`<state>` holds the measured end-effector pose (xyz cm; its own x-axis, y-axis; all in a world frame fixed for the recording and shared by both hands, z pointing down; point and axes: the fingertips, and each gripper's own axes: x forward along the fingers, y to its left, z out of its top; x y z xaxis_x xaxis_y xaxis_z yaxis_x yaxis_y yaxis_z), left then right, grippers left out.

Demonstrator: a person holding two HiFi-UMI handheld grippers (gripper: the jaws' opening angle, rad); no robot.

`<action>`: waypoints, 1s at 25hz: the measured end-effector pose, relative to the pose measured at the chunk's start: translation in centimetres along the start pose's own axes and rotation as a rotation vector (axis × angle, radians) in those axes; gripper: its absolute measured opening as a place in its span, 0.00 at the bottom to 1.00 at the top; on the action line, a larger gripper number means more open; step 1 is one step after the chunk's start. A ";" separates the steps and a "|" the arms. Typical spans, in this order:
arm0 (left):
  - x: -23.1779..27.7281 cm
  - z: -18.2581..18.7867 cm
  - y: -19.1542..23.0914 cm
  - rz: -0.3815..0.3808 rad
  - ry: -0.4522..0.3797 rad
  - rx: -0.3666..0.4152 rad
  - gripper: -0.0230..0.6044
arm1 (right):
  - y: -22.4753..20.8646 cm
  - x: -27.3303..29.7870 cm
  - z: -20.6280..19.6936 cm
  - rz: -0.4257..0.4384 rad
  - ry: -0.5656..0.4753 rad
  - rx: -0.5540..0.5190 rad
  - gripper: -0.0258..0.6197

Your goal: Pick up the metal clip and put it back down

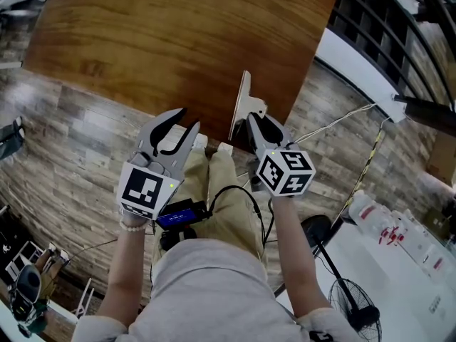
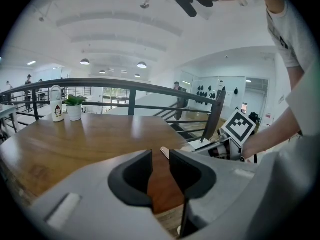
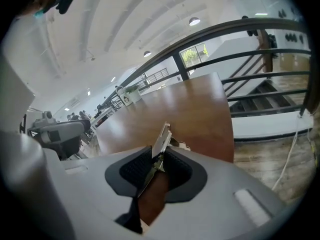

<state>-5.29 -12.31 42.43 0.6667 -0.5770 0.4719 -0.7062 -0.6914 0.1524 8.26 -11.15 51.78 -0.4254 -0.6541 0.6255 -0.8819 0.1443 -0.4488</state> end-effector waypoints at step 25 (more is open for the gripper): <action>1.3 -0.4 -0.7 -0.060 0.018 -0.069 0.19 | 0.2 -0.7 1.5 0.016 -0.057 0.090 0.13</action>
<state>-4.02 -12.47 43.27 0.7045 -0.5267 0.4757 -0.6801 -0.6926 0.2404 8.72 -11.74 50.31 -0.4245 -0.6938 0.5818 -0.8523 0.0893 -0.5153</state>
